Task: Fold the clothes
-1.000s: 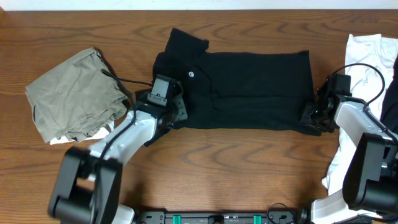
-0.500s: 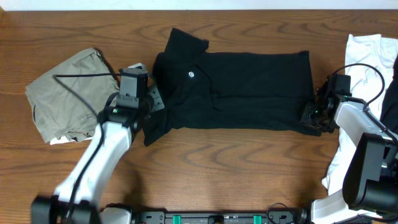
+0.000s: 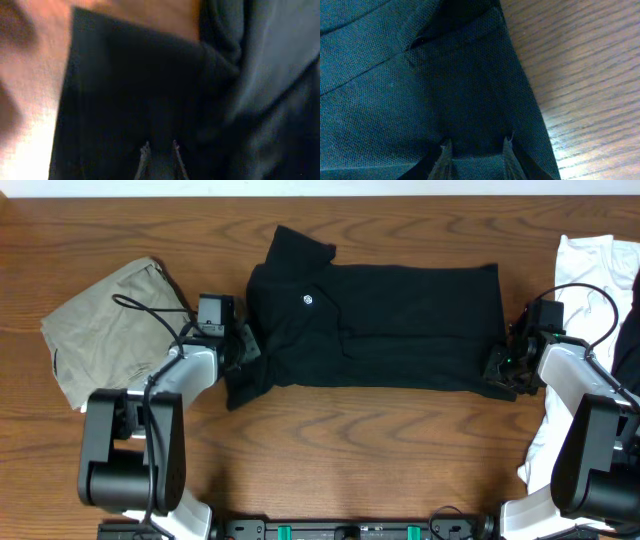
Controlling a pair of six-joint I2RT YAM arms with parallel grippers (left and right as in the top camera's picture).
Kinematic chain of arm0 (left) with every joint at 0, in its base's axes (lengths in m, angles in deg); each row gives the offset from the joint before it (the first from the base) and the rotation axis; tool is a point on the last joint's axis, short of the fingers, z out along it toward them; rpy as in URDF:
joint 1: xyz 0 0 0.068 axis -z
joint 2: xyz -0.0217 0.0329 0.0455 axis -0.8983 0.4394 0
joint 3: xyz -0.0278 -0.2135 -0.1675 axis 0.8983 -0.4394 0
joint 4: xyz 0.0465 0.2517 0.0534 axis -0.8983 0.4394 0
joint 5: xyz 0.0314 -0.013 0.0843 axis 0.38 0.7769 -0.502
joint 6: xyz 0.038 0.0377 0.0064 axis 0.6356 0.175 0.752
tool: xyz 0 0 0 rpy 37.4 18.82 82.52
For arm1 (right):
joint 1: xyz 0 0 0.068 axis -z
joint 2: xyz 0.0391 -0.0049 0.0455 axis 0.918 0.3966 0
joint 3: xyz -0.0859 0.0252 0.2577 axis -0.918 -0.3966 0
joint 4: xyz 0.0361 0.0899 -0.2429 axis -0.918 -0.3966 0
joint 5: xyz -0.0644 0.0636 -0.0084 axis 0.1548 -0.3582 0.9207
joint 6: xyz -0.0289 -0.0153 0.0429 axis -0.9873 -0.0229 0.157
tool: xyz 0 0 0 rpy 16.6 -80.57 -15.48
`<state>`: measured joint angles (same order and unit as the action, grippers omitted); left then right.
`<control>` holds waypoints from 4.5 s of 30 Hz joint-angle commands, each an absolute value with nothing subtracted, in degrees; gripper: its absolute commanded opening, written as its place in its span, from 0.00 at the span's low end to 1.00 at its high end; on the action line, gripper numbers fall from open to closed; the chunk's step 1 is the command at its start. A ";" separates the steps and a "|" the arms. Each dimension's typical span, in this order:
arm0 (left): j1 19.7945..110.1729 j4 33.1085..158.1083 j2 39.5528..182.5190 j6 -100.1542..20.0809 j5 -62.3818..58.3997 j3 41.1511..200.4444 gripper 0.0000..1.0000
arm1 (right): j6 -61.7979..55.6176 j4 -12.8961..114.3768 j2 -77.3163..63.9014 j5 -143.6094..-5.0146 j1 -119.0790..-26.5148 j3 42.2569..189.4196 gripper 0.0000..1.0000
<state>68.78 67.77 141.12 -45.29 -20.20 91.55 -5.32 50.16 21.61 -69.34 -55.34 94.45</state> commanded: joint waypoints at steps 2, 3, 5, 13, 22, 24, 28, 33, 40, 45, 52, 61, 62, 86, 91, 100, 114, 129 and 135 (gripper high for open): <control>66.28 63.03 147.90 -44.27 -24.31 91.40 0.19 | -5.30 48.30 23.90 -69.51 -55.78 91.76 0.33; 65.91 61.50 148.77 -44.29 -24.29 91.42 0.19 | -5.30 48.30 23.90 -69.51 -55.78 91.76 0.33; 65.21 58.29 150.32 -44.29 -24.31 91.42 0.19 | -5.30 48.30 23.90 -69.51 -55.78 91.76 0.33; 63.29 55.51 150.96 -43.87 -24.48 91.73 0.19 | -5.30 48.19 23.90 -68.12 -55.69 91.78 0.33; 62.94 59.36 143.68 -40.79 -24.22 91.77 0.32 | -5.45 48.54 23.90 -67.74 -54.91 91.76 0.34; 62.94 60.50 139.18 -40.44 -24.24 91.79 0.34 | -5.47 48.54 23.90 -67.68 -54.91 91.76 0.34; 63.01 65.04 130.63 -40.48 -24.04 91.79 0.43 | -5.45 48.57 23.90 -67.00 -54.91 91.76 0.34; 64.21 76.54 123.09 -40.66 -17.75 91.79 0.43 | -5.47 48.52 23.90 -66.89 -54.91 91.76 0.34; 69.87 84.17 122.52 -40.64 -10.80 91.77 0.44 | -5.45 48.52 23.90 -66.91 -54.91 91.76 0.34; 73.98 82.92 125.93 -40.68 -18.25 91.73 0.44 | -5.45 48.11 23.90 -66.91 -54.91 91.76 0.34; 73.82 81.74 130.78 -40.75 -28.81 91.73 0.44 | -5.45 47.54 23.90 -66.89 -54.91 91.76 0.34; 73.82 82.29 131.88 -41.38 -30.36 91.71 0.44 | -5.45 47.54 23.90 -66.89 -54.93 91.76 0.34; 73.82 82.88 131.90 -41.38 -30.36 91.58 0.44 | -5.45 47.54 23.90 -66.89 -54.91 91.76 0.34; 73.72 90.53 131.90 -42.01 -41.05 86.88 0.16 | -5.45 47.45 23.90 -66.87 -54.91 91.76 0.34; 73.72 92.34 131.90 -41.99 -41.05 86.88 0.24 | -5.45 47.23 23.90 -65.30 -54.91 91.76 0.34; 73.61 97.35 131.90 -41.99 -41.29 86.88 0.24 | -5.25 47.47 23.90 -63.20 -54.01 91.76 0.35; 73.61 99.47 131.90 -42.01 -43.41 85.76 0.27 | -5.28 47.87 23.90 -63.04 -48.57 91.76 0.35; 73.63 99.60 131.46 -43.74 -42.86 83.82 0.26 | -5.25 47.41 23.88 -63.53 -48.52 91.78 0.37; 73.67 102.44 125.65 -42.54 -41.29 87.64 0.37 | -5.28 42.99 20.71 -64.18 -48.55 95.13 0.43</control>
<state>74.11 101.35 129.65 -42.76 -40.77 85.52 -5.34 45.05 21.17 -67.81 -49.86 94.95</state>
